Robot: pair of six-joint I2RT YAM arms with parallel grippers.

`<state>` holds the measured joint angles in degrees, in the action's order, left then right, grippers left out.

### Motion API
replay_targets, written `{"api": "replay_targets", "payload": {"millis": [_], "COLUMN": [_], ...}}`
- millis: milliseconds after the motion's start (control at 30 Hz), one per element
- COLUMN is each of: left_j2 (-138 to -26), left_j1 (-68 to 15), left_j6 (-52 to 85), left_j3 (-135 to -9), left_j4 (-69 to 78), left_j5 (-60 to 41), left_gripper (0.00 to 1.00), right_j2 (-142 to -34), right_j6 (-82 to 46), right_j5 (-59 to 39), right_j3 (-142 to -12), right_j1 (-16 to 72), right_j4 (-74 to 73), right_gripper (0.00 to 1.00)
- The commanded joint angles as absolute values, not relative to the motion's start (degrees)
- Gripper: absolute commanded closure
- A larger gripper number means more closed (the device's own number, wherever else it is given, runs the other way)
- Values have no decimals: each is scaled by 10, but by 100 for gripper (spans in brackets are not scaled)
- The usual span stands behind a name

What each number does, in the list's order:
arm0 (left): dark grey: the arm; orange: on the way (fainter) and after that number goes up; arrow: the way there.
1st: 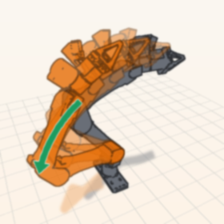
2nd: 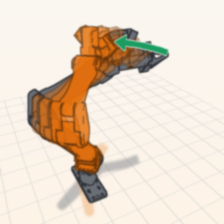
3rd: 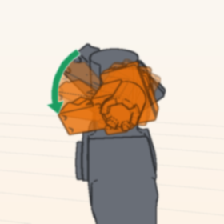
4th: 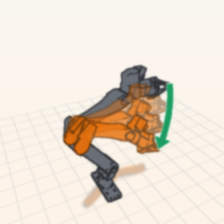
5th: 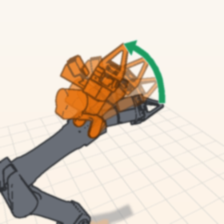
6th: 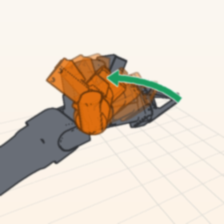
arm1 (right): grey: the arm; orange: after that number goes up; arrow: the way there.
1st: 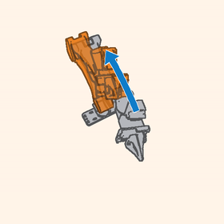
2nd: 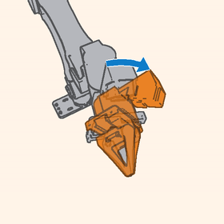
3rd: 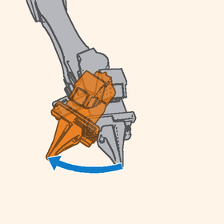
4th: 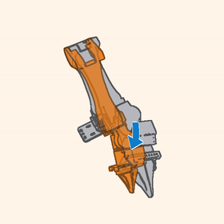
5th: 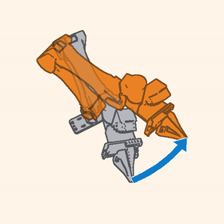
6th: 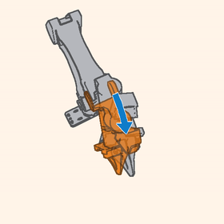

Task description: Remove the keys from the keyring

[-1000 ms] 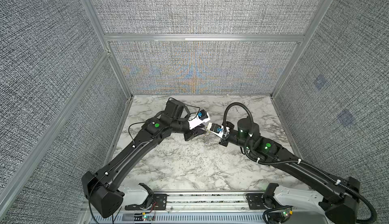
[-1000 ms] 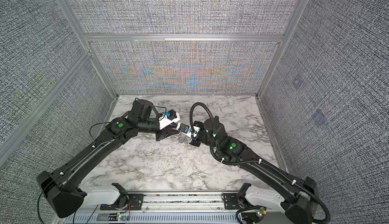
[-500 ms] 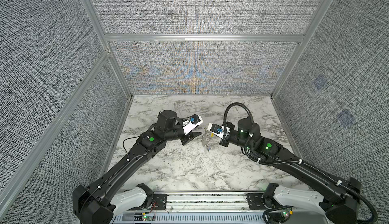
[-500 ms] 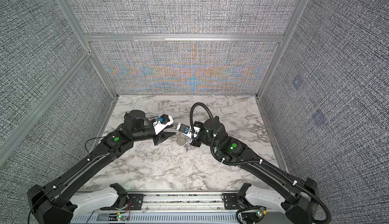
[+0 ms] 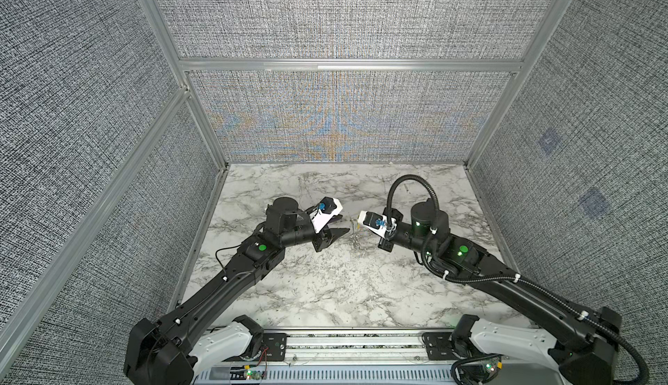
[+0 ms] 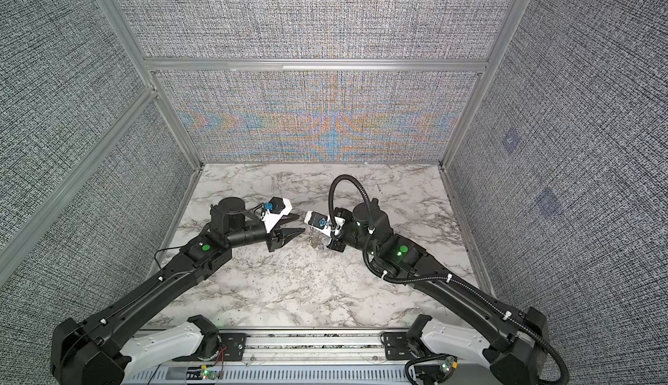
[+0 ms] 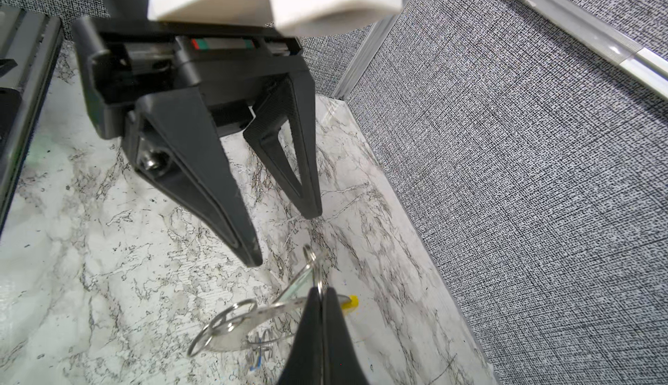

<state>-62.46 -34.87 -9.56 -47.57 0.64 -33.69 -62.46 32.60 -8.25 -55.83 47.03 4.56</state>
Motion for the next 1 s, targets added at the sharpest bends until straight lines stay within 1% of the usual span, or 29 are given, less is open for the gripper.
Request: {"api": "replay_targets", "payload": {"millis": [0, 300, 633, 767, 967], "left_j2": [-622, -621, -625, -624, -624], "left_j1": [-349, -357, -408, -418, -422], "left_j6": [-48, -29, -43, -41, -47], "left_j3": [-460, -425, -414, -412, -417], "left_j4": [90, 162, 206, 213, 208], "left_j5": [-358, -320, -228, -172, -153], "left_gripper": [51, 51, 51, 54, 64], "right_j2": [-626, -625, -627, -624, -622], "right_j6": [311, 291, 273, 265, 259], "right_j5": [-88, -81, -78, -75, -72], "right_j3": [-564, -561, -562, -562, -561], "right_j1": [471, 471, 472, 472, 472], "right_j4": [12, 0, -10, -9, -10], "right_gripper": [100, 100, 100, 100, 100]}}
